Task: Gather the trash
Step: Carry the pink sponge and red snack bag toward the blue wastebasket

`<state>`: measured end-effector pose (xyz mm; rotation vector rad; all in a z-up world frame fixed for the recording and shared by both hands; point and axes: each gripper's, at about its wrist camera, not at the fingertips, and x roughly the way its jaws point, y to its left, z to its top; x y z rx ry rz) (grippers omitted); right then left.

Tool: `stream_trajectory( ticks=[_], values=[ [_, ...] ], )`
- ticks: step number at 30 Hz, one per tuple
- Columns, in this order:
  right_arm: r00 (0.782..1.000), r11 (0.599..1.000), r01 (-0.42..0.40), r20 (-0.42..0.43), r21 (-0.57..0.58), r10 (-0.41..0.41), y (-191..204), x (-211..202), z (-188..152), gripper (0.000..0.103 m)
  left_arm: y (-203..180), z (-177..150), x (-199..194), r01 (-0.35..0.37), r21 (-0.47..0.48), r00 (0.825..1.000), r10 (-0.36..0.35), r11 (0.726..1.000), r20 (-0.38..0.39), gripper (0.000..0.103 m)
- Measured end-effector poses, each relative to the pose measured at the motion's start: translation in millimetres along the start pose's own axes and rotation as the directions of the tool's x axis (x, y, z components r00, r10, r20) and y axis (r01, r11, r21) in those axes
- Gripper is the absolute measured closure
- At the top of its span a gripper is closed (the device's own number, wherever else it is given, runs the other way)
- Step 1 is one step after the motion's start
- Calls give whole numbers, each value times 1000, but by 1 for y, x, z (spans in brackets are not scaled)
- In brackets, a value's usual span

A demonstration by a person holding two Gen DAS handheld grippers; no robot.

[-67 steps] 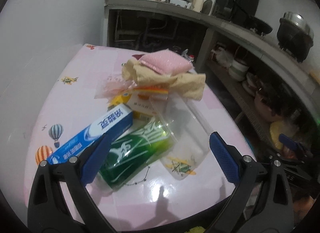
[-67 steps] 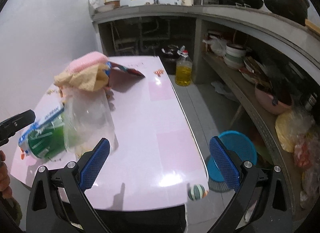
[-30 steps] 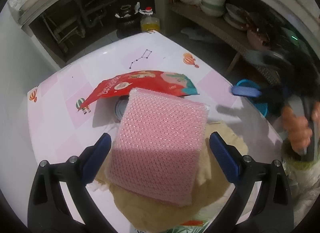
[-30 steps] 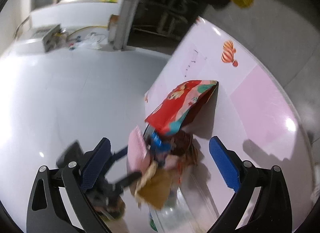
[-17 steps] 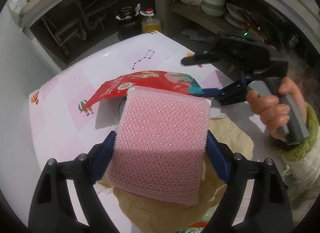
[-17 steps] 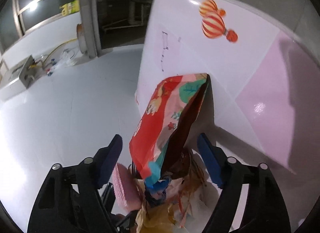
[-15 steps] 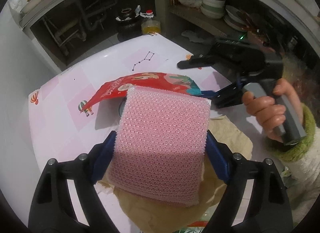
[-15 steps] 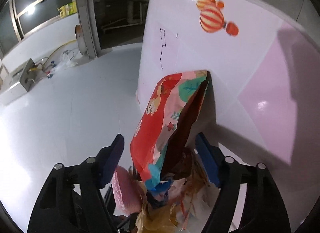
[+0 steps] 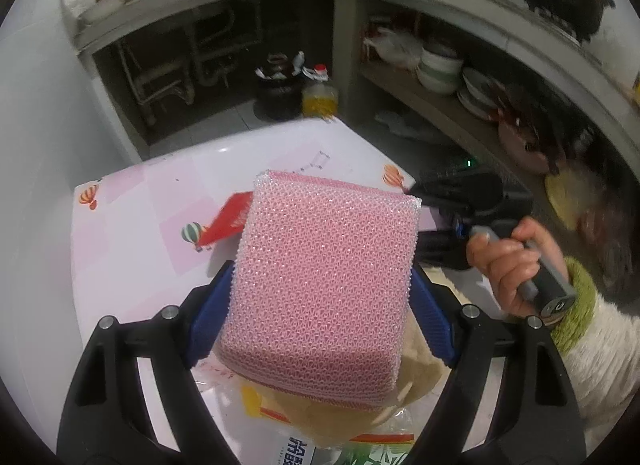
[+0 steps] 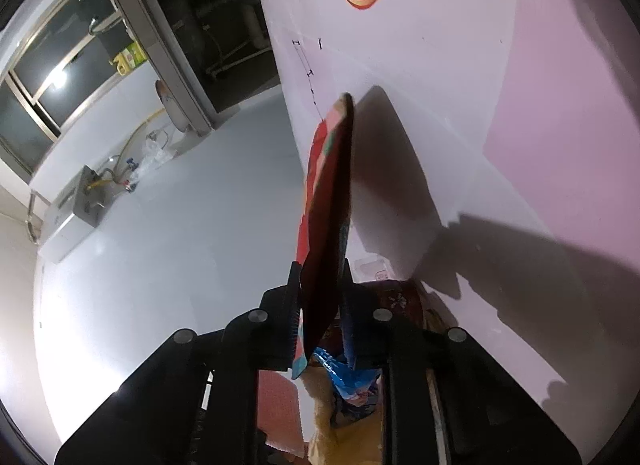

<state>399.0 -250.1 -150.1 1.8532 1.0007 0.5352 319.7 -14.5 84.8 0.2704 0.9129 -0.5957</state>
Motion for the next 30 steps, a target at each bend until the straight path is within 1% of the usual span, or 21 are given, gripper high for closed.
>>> stream_trajectory(
  ticks=[3,5,14,23,26,30],
  values=[
    [1000,1000,-29,-2,-9,29,3,-3,-2,95,5,1,-9,-9,-28,999,10,1000,31,25],
    [999,999,-44,-2,-20,44,7,-5,-3,96,9,2,-15,-18,-50,998,21,999,54,25],
    [992,986,-125,-4,-109,126,36,-28,-17,97,25,1,-45,-45,-111,987,61,993,148,25],
    [979,963,-202,-20,-178,201,60,-46,-30,98,29,-7,-66,-42,-150,978,71,988,198,25],
    [972,949,-232,-23,-212,232,70,-57,-38,98,28,-9,-72,-38,-156,975,71,987,208,25],
    [967,934,-251,-22,-254,254,80,-76,-49,98,24,-12,-80,-26,-159,972,62,987,227,25]
  ],
)
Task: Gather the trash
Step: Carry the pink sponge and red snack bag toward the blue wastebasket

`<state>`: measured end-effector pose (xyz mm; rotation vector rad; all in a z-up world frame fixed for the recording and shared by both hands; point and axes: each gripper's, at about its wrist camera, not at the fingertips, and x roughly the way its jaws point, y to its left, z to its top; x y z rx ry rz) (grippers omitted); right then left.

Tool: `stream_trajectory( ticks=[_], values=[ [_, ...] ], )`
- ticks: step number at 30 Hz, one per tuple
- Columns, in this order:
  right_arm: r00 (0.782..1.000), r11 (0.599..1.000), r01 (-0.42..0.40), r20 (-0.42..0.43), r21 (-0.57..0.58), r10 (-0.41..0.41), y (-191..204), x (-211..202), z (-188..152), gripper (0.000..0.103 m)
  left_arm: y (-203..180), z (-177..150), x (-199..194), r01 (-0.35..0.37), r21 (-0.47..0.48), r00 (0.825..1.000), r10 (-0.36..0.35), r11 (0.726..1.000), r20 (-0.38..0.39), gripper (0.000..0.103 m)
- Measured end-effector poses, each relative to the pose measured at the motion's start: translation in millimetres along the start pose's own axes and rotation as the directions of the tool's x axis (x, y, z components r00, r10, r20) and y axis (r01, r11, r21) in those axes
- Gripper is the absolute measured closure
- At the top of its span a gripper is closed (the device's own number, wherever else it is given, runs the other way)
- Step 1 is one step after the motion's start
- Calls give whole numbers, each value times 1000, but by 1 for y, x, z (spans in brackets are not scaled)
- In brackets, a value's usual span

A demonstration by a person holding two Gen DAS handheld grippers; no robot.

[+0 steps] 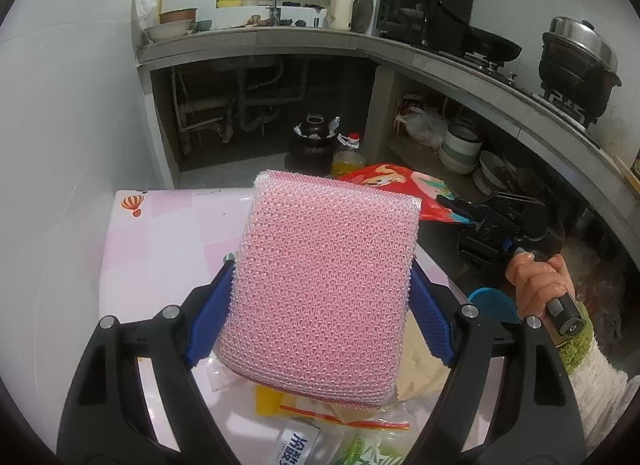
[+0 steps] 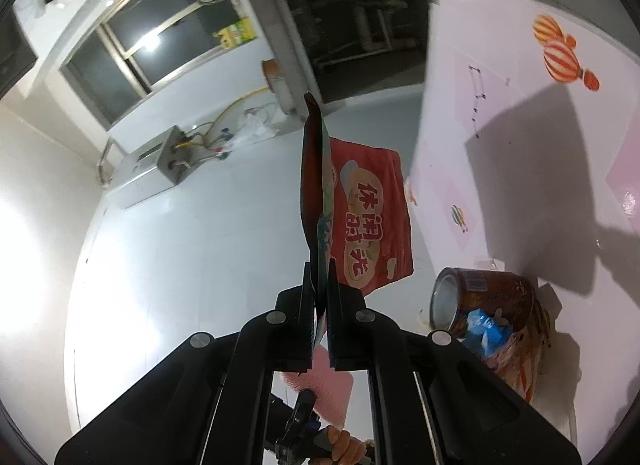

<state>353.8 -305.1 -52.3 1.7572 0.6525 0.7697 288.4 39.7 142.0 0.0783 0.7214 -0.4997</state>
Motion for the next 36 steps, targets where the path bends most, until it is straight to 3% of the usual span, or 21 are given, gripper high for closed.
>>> stream_trajectory(
  ticks=[8,14,18,20,24,26,30,36],
  values=[
    [993,996,-29,111,-81,38,11,-105,-37,98,-44,-7,-10,60,59,998,-60,996,-5,25],
    [957,996,-27,286,-84,50,-5,-223,-75,98,-116,-7,3,197,112,980,-191,974,-59,25],
    [898,997,-57,433,-52,74,-25,-302,-100,98,-194,-5,22,329,187,944,-313,926,-106,25],
    [872,997,-68,484,-38,78,-35,-329,-108,98,-231,-11,30,363,229,931,-342,903,-126,25],
    [800,995,-102,596,16,72,-72,-374,-118,98,-309,-27,69,451,274,887,-392,850,-245,25],
    [765,991,-115,642,61,49,-95,-393,-119,98,-344,-41,98,470,269,867,-383,841,-319,25],
    [720,980,-142,694,140,5,-135,-419,-113,98,-391,-62,156,480,247,827,-341,842,-446,25],
    [666,965,-155,744,212,-56,-175,-446,-94,98,-442,-88,239,452,265,793,-247,852,-557,25]
  ],
)
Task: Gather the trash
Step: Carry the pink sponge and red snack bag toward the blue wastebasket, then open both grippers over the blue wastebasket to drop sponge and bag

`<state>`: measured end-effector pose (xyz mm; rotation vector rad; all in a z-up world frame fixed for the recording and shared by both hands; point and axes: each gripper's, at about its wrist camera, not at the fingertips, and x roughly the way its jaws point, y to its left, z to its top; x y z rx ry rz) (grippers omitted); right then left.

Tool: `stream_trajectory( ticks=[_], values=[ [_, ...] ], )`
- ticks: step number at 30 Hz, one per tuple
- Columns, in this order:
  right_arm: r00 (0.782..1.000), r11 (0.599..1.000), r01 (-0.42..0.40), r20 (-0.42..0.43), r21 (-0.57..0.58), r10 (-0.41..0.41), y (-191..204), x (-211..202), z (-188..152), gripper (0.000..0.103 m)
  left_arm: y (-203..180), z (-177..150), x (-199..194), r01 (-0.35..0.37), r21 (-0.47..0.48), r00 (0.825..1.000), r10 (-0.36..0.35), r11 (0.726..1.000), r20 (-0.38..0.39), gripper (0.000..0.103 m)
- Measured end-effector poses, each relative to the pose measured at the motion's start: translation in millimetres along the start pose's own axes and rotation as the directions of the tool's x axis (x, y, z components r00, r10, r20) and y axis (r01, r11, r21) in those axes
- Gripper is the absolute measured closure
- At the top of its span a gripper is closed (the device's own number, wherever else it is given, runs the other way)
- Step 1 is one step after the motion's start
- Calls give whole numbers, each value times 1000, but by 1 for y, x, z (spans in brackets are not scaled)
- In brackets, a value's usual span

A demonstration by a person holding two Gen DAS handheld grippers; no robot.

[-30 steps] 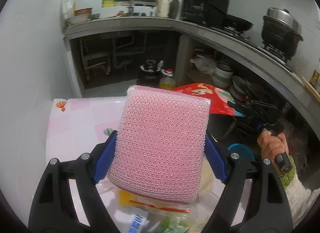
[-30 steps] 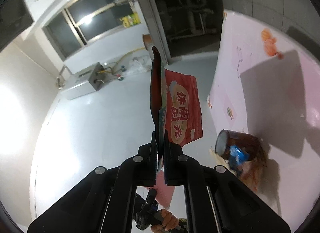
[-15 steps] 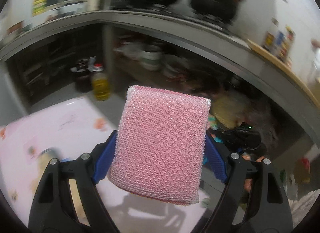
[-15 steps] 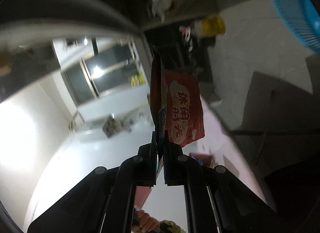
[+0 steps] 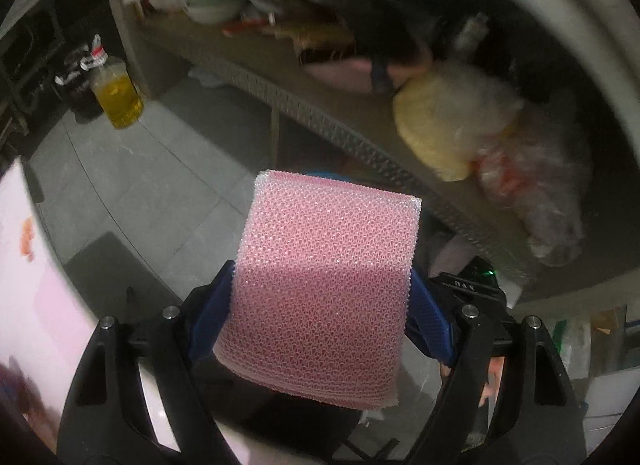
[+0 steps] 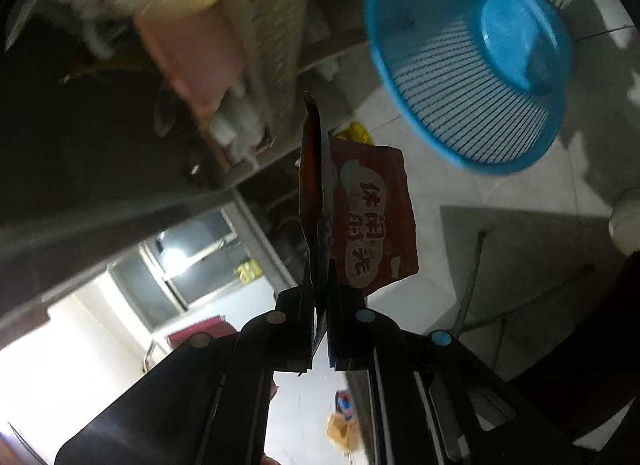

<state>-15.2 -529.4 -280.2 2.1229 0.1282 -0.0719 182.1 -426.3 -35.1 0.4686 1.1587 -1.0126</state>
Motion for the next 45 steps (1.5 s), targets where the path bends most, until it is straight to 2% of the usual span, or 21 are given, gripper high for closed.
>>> stream_trajectory(
  ticks=[5,8,10,11,12,14,17,18,21,23,24,27,31,32,34,38,41,45],
  values=[
    [998,999,34,54,-4,-33,1,7,31,98,-3,25,59,-11,-18,997,10,1000,-72,25],
    [993,994,85,85,-62,-80,7,12,46,97,-6,34,90,-8,-29,994,4,1000,-108,25],
    [982,980,159,123,-120,-144,6,12,61,93,-8,42,108,-12,-25,992,9,1000,-125,24],
    [970,964,218,143,-153,-196,6,13,68,89,-8,45,115,-16,-26,992,13,1000,-129,24],
    [949,940,295,165,-173,-267,3,14,75,72,-9,47,124,-22,-30,990,18,999,-138,24],
    [911,900,395,201,-182,-359,-3,12,82,58,-9,49,141,-24,-42,987,17,999,-160,24],
    [855,832,508,245,-223,-456,-3,7,83,55,-9,46,158,-26,-48,981,16,999,-194,24],
    [836,802,541,269,-254,-479,1,5,79,51,-9,45,163,-28,-44,979,19,999,-201,24],
    [765,691,642,333,-332,-551,17,5,70,50,-11,43,172,-31,-40,976,21,999,-218,24],
    [732,640,681,361,-357,-578,23,8,67,50,-11,42,176,-30,-44,975,20,999,-223,24],
    [722,619,692,370,-372,-584,29,5,62,50,-11,41,179,-27,-49,974,15,998,-228,24],
    [705,573,709,386,-412,-595,39,7,45,50,-12,42,185,-18,-63,972,3,998,-236,23],
    [697,535,714,394,-452,-599,44,4,31,50,-15,47,196,-33,-76,965,12,997,-262,15],
    [696,527,715,397,-459,-598,45,4,28,50,-15,48,199,-41,-89,960,14,995,-281,14],
    [694,513,716,403,-472,-597,45,4,24,50,-12,49,197,-33,-118,961,-1,993,-276,14],
    [690,491,718,407,-494,-599,48,-2,14,50,-8,51,173,23,-174,975,-60,985,-213,14],
    [688,469,716,408,-517,-600,52,-3,6,50,-7,53,148,39,-167,985,-66,985,-162,14],
    [681,411,712,419,-569,-600,63,2,-20,50,-3,47,95,83,-144,994,-93,986,-63,14]
  ],
)
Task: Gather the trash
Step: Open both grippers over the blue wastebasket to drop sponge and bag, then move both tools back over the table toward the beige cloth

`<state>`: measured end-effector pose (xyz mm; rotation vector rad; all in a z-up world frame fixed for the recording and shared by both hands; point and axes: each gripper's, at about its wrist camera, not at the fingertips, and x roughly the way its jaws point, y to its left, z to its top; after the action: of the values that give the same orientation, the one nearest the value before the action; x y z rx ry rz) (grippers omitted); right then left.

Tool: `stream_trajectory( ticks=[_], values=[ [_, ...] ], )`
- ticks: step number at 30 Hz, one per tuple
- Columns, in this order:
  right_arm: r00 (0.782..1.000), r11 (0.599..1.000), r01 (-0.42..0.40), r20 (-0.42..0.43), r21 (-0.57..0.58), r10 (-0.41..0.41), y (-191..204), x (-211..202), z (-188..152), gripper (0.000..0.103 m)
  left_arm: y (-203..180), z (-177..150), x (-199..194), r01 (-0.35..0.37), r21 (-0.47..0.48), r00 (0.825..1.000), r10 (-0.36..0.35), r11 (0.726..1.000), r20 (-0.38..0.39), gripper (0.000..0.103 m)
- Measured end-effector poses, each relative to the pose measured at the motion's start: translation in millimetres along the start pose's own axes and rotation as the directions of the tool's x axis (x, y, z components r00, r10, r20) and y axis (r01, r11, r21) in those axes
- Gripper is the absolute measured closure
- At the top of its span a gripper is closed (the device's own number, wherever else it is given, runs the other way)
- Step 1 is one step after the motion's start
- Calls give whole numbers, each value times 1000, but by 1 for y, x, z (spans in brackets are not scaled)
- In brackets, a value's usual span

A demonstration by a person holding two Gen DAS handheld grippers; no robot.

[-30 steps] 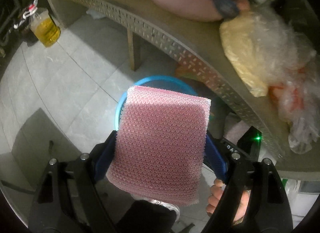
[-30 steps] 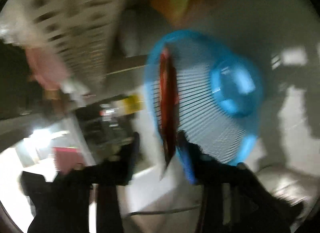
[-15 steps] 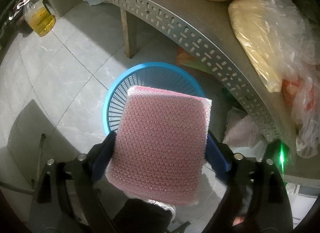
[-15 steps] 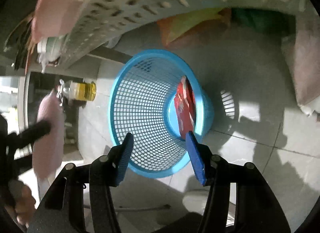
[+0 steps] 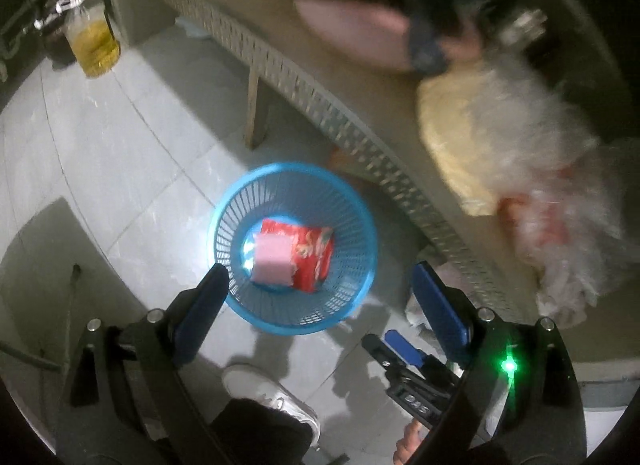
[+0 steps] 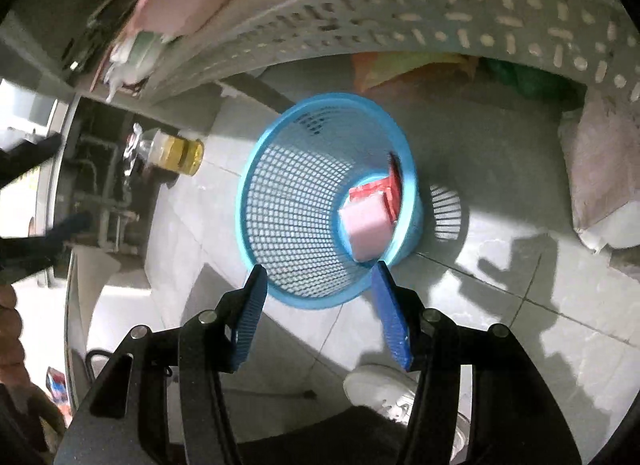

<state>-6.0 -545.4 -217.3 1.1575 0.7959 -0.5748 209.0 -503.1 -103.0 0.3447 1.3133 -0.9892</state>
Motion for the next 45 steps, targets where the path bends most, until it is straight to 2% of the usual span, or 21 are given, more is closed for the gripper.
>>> stream_trajectory(
  ticks=[4,8,11,13,15,19,20,25,28,33,35,38,41,43,45],
  values=[
    [999,993,30,32,-114,-26,30,-20,-9,50,0,-22,-61,16,47,993,-21,999,112,14],
    [994,966,83,88,-247,-63,66,-46,-18,49,8,-49,-117,42,75,976,-56,996,210,14],
    [984,931,130,157,-342,-80,99,-74,-26,39,17,-74,-157,92,82,956,-111,992,271,14],
    [975,906,165,205,-389,-89,118,-90,-31,33,22,-94,-179,83,97,945,-109,992,307,13],
    [965,882,191,248,-431,-88,135,-105,-36,22,30,-116,-196,66,91,938,-93,994,333,13],
    [943,835,238,322,-496,-78,169,-136,-44,10,50,-150,-213,104,34,941,-109,994,320,13],
    [940,825,246,334,-508,-74,177,-140,-45,7,55,-159,-219,99,22,938,-101,995,333,13],
    [899,740,349,428,-575,-92,220,-164,-65,6,75,-187,-250,23,5,908,-22,1000,417,13],
    [898,693,358,434,-625,-73,241,-172,-75,6,89,-197,-267,23,-36,897,-5,999,443,10],
    [872,619,409,486,-671,-49,271,-182,-92,6,112,-212,-291,-28,-112,876,78,993,476,8],
    [878,606,389,479,-694,-15,279,-184,-97,6,121,-214,-298,-49,-142,870,112,989,479,8],
    [897,595,327,439,-734,48,293,-186,-102,6,133,-219,-308,-63,-175,855,144,983,499,8],
    [917,598,250,384,-761,106,304,-188,-106,6,142,-225,-317,-58,-193,834,153,979,529,8],
    [923,599,212,360,-772,137,310,-188,-111,6,145,-230,-325,-60,-199,811,164,978,561,8],
    [929,595,182,336,-783,158,318,-187,-115,6,148,-232,-330,-63,-200,798,170,978,578,8]
  ],
)
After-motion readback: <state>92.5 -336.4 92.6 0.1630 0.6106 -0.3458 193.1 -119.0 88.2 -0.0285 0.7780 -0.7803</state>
